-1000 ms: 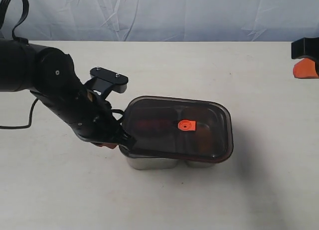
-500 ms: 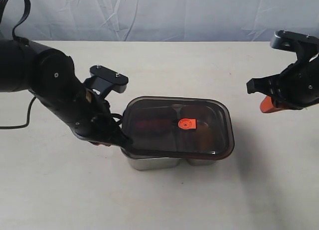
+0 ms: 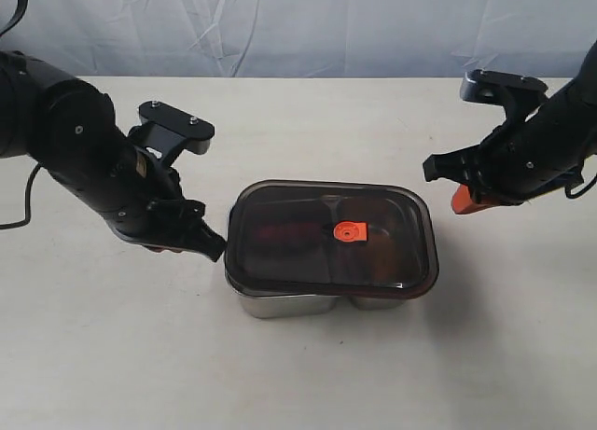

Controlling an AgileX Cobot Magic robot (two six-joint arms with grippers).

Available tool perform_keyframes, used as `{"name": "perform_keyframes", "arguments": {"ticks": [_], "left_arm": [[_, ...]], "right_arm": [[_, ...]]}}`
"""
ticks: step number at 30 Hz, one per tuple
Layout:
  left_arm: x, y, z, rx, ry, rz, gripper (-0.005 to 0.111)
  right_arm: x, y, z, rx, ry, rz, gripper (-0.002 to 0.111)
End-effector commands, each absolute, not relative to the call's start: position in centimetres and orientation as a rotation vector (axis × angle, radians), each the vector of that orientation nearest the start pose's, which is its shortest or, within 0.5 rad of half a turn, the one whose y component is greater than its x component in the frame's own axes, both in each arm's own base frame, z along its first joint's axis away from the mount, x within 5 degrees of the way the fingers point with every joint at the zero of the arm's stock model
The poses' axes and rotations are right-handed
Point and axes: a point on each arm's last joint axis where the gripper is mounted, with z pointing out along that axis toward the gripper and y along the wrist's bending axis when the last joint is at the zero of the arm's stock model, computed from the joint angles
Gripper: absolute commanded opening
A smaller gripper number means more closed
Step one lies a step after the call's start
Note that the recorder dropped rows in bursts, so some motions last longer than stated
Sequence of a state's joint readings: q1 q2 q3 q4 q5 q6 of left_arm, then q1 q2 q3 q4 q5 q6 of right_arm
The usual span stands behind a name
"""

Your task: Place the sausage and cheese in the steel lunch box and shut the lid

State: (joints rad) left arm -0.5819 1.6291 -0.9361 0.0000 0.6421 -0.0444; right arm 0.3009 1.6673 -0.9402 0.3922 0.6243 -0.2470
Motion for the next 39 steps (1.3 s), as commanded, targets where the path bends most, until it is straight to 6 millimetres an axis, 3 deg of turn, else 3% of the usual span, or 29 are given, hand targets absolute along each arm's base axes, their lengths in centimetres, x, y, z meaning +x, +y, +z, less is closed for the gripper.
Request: {"name": "perform_keyframes", "arguments": {"ticks": [1,12,39], "left_arm": [[25.4,-16.5,19.6,0.747,2.714,-0.136,0.000],[25.4,-16.6,19.6,0.744,2.705,-0.140,0.000],[25.5,-16.6,19.6,0.743,2.700,-0.142,0.000]], "right_arm": [[29.4,11.3,18.1,-0.383,2.791,0.395,0.000],[28.9,12.7,17.6,-0.448,2.810,0.408,0.000],[29.0,12.9,17.6,-0.419,2.800,0.433,0.000]]}}
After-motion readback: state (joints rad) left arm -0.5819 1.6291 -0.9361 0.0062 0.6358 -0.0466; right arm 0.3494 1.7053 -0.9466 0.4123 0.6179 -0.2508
